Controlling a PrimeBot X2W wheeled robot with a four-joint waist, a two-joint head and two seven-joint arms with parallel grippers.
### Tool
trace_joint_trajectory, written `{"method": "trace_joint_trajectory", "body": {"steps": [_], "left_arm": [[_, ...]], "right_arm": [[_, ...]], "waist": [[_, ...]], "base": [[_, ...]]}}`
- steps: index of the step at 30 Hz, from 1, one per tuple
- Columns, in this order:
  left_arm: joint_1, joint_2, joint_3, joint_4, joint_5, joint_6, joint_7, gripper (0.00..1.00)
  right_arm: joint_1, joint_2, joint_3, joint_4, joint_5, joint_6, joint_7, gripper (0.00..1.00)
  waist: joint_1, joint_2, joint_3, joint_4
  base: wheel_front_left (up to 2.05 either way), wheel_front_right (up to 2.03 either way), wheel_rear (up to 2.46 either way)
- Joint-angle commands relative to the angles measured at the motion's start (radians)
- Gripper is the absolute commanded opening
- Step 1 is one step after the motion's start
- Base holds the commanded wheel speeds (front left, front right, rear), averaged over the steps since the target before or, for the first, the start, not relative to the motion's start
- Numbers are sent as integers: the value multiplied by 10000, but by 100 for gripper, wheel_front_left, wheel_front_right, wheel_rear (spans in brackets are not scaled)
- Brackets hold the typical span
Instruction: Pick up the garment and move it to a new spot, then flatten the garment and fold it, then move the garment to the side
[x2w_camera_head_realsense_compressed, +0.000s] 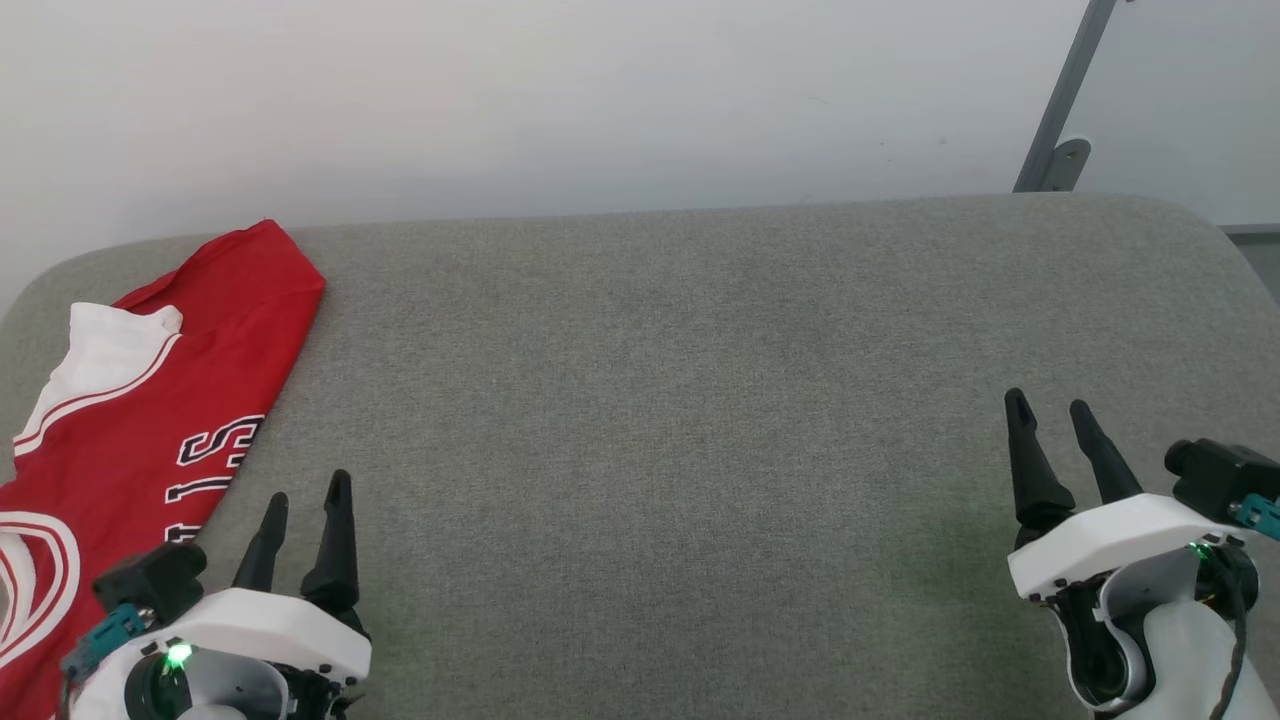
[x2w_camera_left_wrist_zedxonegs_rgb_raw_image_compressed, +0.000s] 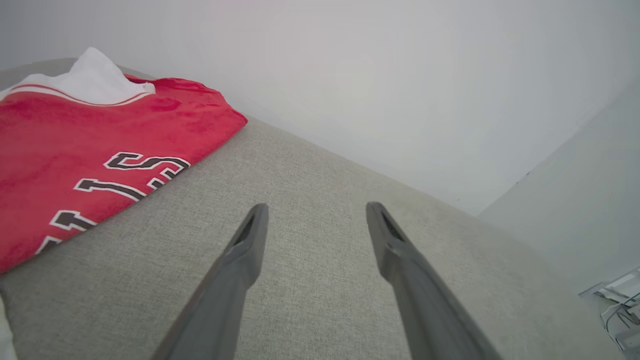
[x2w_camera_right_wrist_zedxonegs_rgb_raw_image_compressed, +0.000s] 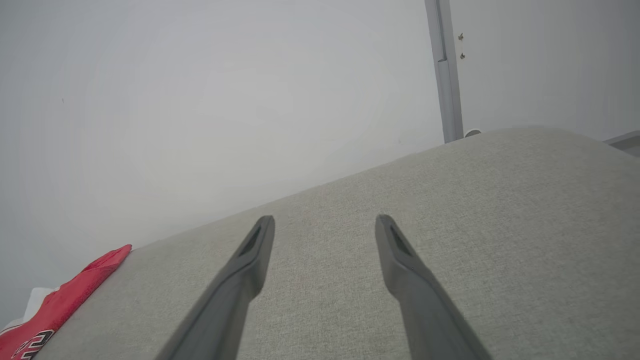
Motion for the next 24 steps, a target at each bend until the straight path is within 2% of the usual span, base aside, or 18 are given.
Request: {"method": "trace_joint_trajectory", "body": {"steps": [1, 24], "left_arm": [[-248, 126, -69, -17, 436, 31, -111, 100], [-269, 169, 30, 454, 2435, -134, -678, 100]], "right_arm": [[-269, -45, -12, -28, -409, 0, -141, 100], [-326, 5, -139, 493, -2945, 0, -719, 100]], "waist": [[0, 0, 3, 0], [0, 0, 30, -3]], "base": [[0, 0, 0], [0, 0, 0]]}}
